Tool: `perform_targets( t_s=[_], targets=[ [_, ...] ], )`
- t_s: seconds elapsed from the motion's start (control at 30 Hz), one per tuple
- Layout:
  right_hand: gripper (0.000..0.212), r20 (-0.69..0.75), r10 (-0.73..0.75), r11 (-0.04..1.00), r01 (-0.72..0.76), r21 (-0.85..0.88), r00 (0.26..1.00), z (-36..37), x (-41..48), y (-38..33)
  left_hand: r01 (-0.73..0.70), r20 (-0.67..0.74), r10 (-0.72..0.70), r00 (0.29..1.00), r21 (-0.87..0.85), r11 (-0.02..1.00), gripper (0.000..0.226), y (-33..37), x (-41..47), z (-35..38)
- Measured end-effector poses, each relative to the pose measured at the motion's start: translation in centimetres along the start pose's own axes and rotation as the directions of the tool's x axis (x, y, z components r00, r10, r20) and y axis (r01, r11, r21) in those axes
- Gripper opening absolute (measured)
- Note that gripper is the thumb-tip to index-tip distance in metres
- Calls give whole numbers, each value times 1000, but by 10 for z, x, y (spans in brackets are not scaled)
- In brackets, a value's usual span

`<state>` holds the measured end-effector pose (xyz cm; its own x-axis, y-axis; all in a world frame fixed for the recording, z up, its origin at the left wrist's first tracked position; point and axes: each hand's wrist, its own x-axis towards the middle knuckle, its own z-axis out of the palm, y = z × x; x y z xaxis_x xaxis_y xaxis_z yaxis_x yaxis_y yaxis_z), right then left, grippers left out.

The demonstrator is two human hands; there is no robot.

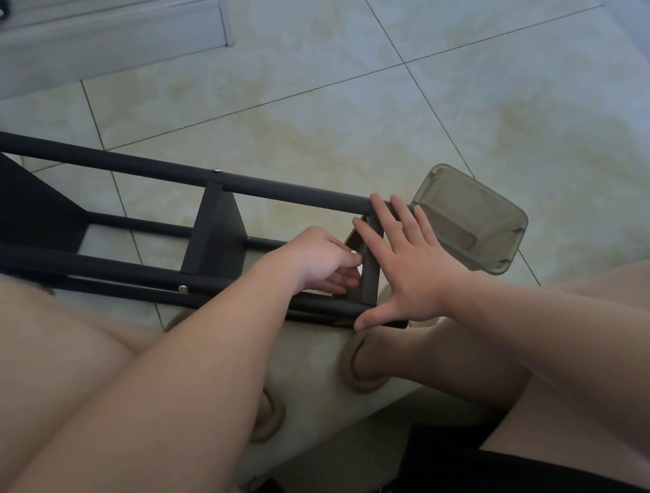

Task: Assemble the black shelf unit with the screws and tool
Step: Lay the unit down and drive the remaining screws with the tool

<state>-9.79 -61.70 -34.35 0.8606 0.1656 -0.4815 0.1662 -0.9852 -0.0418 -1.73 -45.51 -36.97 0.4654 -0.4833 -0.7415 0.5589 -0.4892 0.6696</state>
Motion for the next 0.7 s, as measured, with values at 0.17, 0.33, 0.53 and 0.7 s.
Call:
perform_targets(
  t_s=[0.17, 0.33, 0.53, 0.7],
  targets=[
    [146, 3, -1, 1000, 1, 0, 1000, -1, 0, 0, 35, 15, -35, 999, 29, 999, 14, 0, 0, 2],
    [145, 1, -3, 1000, 3, 7, 1000, 0, 0, 0, 26, 26, -29, 999, 96, 995, 18, 2, 0, 1],
    [146, -7, -5, 1000, 5, 11, 1000, 1, 0, 0, 20, 53, -29, 998, 161, 987, 21, 2, -4, -4],
    [146, -12, -2, 1000, 2, 4, 1000, 2, 0, 0, 5, 73, -22, 997, 224, 975, 21, 2, -10, -8]
  ],
)
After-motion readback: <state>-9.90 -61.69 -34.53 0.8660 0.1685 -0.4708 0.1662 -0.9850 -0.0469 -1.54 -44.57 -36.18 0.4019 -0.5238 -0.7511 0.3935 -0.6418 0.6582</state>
